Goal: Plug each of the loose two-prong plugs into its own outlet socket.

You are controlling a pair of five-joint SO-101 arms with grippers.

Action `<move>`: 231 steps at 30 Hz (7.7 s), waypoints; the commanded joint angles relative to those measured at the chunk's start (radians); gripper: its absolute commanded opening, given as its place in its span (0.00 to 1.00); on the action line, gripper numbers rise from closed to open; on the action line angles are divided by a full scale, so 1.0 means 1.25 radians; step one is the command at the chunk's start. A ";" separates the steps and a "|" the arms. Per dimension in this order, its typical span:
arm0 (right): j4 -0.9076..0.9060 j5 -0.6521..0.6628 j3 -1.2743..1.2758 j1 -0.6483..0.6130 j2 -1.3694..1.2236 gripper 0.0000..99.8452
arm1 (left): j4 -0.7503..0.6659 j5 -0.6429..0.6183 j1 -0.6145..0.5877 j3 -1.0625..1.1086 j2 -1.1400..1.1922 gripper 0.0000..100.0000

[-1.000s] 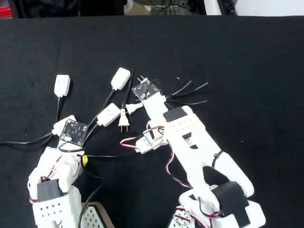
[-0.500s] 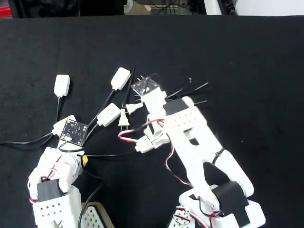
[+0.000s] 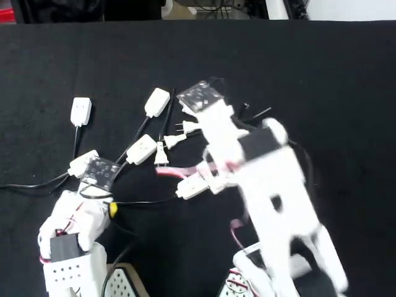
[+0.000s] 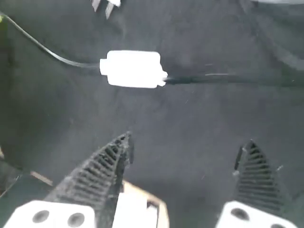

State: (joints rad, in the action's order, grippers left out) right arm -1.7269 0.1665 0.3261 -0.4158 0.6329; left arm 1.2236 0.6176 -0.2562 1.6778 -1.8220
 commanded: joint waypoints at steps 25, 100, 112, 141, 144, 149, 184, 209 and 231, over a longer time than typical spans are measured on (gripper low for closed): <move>0.128 -0.004 0.182 0.565 0.320 0.02 | -0.427 -0.087 0.590 -0.565 1.021 0.31; 0.367 -0.017 0.433 0.281 0.114 0.02 | -0.266 0.065 -0.245 -1.397 1.700 0.03; 0.367 -0.017 0.436 0.282 0.114 0.02 | -0.005 -0.043 -0.199 -1.931 2.054 0.17; 0.363 -0.015 0.441 0.282 0.115 0.02 | 0.269 -0.276 -0.026 -2.337 2.245 0.24; 0.363 -0.015 0.441 0.282 0.115 0.02 | 0.194 -0.276 -0.058 -2.341 2.316 0.24; 0.363 -0.015 0.441 0.282 0.115 0.02 | 0.171 -0.274 -0.075 -2.343 2.362 0.24; 0.362 -0.012 0.441 0.284 0.115 0.02 | 0.432 -0.303 0.045 -2.526 2.250 0.03; 0.362 -0.012 0.440 0.339 0.117 0.02 | 0.362 -0.220 0.359 -1.479 1.539 0.03; 0.296 0.011 0.352 0.503 0.121 0.02 | -0.106 -0.223 0.704 -0.914 1.413 0.03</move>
State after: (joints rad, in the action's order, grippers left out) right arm -1.3541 0.1741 0.8201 0.1918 0.7787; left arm 1.1132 0.3353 0.5969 0.5301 -0.0115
